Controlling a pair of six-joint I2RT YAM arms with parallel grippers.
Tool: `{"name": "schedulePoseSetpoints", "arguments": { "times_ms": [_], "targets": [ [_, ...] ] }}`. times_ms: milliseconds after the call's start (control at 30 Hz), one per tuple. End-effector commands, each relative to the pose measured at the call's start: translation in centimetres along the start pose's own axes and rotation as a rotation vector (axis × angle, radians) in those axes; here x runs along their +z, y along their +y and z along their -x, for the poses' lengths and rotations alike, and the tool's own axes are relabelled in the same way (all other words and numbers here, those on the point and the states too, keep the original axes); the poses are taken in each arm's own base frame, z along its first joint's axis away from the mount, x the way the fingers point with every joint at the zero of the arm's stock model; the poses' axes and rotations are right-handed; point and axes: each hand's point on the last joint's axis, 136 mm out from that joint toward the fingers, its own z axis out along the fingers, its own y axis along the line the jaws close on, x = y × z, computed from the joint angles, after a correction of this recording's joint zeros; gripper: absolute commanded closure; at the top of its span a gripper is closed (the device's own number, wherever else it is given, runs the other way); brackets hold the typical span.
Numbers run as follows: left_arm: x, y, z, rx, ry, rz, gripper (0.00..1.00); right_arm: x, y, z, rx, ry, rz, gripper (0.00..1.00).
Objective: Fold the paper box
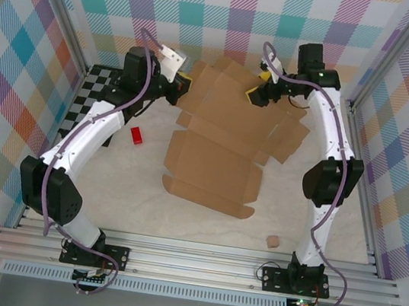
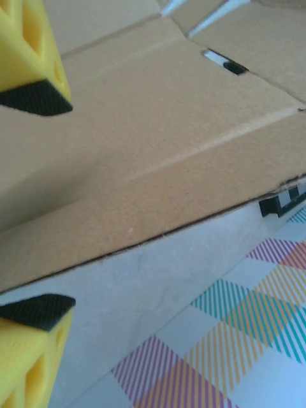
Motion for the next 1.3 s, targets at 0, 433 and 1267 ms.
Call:
{"name": "schedulePoseSetpoints", "arguments": {
  "times_ms": [0, 433, 1267],
  "targets": [
    [-0.9, -0.8, 2.2, 0.081, -0.078, 0.004, 1.0, -2.3, 4.0, 0.8, -0.033, -0.02, 0.095, 0.32],
    [-2.7, -2.3, 2.2, 0.085, -0.124, -0.022, 1.0, -4.6, 6.8, 0.4, -0.149, 0.005, 0.067, 0.69],
    [-8.7, -4.0, 2.5, -0.045, -0.296, 0.032, 0.39, -6.3, 8.5, -1.2, -0.287, 0.262, -0.194, 1.0]
  ]
}}
